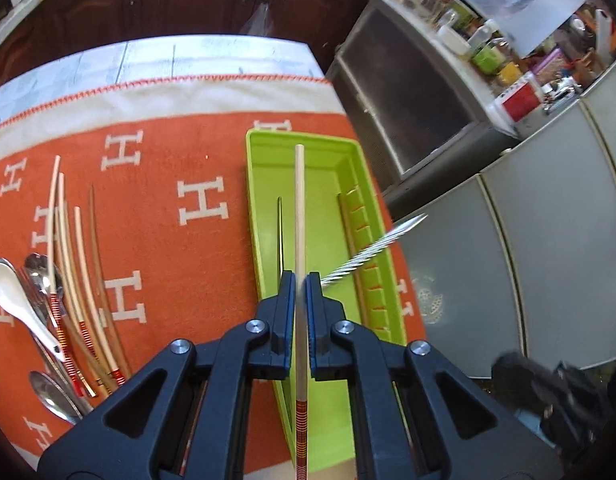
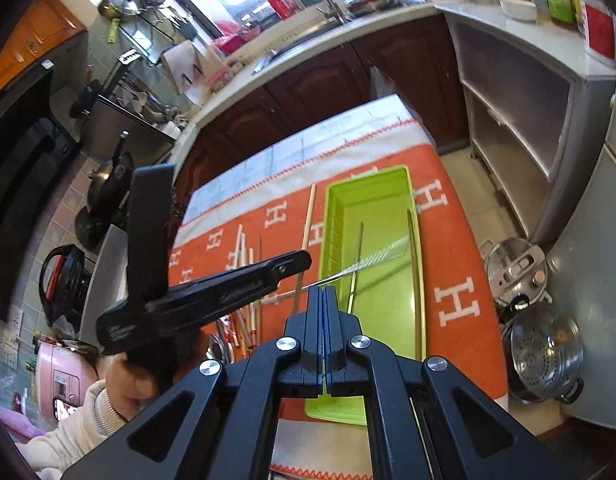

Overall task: Organize utensils
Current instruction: 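Place the steel chopstick in the tray with the right tool while the left tool places a red-banded chopstick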

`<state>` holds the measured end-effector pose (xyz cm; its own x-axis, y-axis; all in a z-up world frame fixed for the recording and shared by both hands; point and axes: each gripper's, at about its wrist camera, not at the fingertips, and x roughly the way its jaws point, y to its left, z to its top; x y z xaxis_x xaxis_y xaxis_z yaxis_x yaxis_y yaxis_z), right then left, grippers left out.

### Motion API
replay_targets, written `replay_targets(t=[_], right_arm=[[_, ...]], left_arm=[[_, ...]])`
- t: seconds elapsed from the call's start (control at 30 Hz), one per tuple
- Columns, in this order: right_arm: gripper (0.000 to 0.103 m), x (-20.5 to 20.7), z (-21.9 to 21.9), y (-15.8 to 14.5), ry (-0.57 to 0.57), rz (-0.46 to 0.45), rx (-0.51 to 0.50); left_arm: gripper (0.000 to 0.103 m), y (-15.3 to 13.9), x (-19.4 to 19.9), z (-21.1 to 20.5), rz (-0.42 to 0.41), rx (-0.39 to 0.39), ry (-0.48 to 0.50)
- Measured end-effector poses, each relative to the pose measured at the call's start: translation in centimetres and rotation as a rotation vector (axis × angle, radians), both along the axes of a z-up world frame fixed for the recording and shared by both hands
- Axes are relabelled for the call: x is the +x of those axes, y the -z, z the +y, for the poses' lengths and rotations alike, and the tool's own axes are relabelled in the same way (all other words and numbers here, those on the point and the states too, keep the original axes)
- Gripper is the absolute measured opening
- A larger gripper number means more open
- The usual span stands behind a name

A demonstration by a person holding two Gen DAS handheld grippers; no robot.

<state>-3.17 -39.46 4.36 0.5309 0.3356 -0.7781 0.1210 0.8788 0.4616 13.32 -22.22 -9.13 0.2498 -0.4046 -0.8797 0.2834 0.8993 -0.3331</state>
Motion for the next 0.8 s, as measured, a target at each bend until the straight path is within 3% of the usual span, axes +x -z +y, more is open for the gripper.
replay_targets(t=[0.33,0.43,0.57,0.7,0.8], right_arm=[[0.000,3.2,-0.9,6.6,0.046,0.125,0.048],[0.002,4.1,-1.2,8.9,0.061,0.169,0.070],[0.006,5.3,-1.0,11.4,0.056,0.207,0.100],[0.020,6.5,-0.4,13.4,0.063,0.222,0.116],[0.022,7.6,-0.2,14.7,0.063,0.228,0.116]], left_arm=[[0.005,4.8,1.6,-2.8,0.063,0.065,0.067],[0.019,5.5,1.5,-3.1,0.057,0.075,0.086],[0.022,5.5,1.4,-3.1,0.057,0.073,0.101],[0.027,4.6,1.2,-2.4,0.063,0.058,0.103],[0.028,3.3,1.0,-1.9,0.042,0.050,0.097]])
